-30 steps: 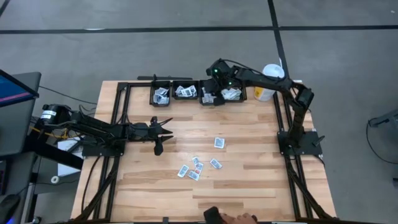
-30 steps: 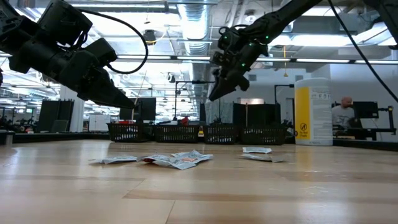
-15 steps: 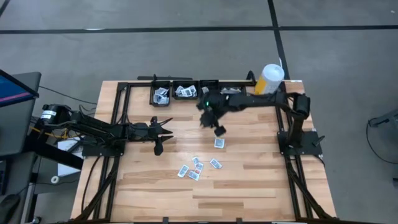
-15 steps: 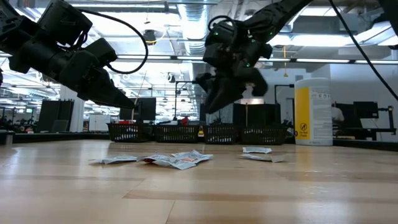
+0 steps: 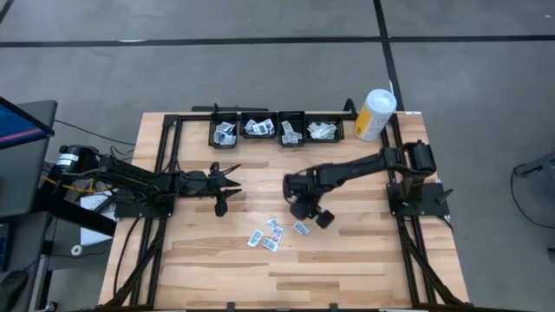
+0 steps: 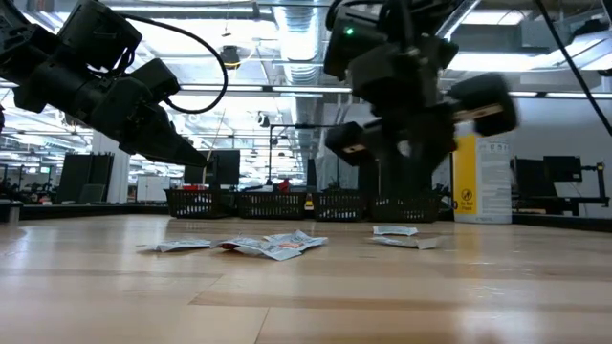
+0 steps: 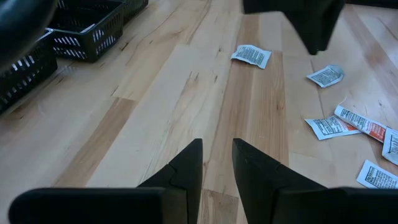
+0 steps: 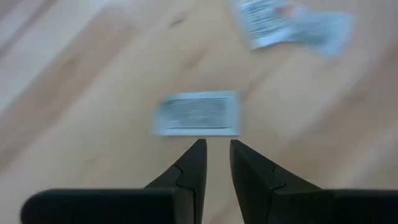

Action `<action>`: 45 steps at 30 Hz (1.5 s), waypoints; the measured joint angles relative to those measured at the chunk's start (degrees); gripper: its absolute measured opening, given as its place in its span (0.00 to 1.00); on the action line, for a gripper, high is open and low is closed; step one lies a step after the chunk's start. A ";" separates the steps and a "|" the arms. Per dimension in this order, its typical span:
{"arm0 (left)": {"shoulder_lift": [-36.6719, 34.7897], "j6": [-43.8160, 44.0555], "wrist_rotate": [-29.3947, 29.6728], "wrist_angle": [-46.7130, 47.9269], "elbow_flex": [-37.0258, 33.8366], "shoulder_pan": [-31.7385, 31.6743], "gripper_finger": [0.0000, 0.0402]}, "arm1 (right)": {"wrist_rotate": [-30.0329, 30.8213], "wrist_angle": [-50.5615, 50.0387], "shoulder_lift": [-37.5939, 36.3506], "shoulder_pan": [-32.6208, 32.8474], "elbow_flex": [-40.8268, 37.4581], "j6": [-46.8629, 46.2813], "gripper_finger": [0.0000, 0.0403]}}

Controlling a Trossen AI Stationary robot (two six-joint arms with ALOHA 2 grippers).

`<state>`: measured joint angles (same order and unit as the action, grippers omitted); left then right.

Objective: Pick & Place First Aid Supplies
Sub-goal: Put the orange ointment pack into the middle right black bin

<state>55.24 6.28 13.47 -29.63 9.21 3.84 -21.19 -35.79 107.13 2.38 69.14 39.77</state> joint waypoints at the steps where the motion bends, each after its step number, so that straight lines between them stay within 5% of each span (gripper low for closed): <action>1: -0.02 0.00 0.00 0.00 0.00 0.00 0.22 | 0.02 -1.39 0.00 0.87 -0.02 -0.02 0.16; 13: -0.02 0.17 -0.01 -0.01 0.00 0.00 0.22 | 0.54 -3.02 0.00 7.54 0.00 -5.34 0.16; 45: -0.02 0.44 -0.02 0.00 0.00 0.01 0.22 | 3.46 9.04 0.00 8.70 -7.08 -5.35 0.16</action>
<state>55.22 6.72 13.45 -29.63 9.21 3.85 -17.72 -26.76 107.13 11.08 62.06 34.41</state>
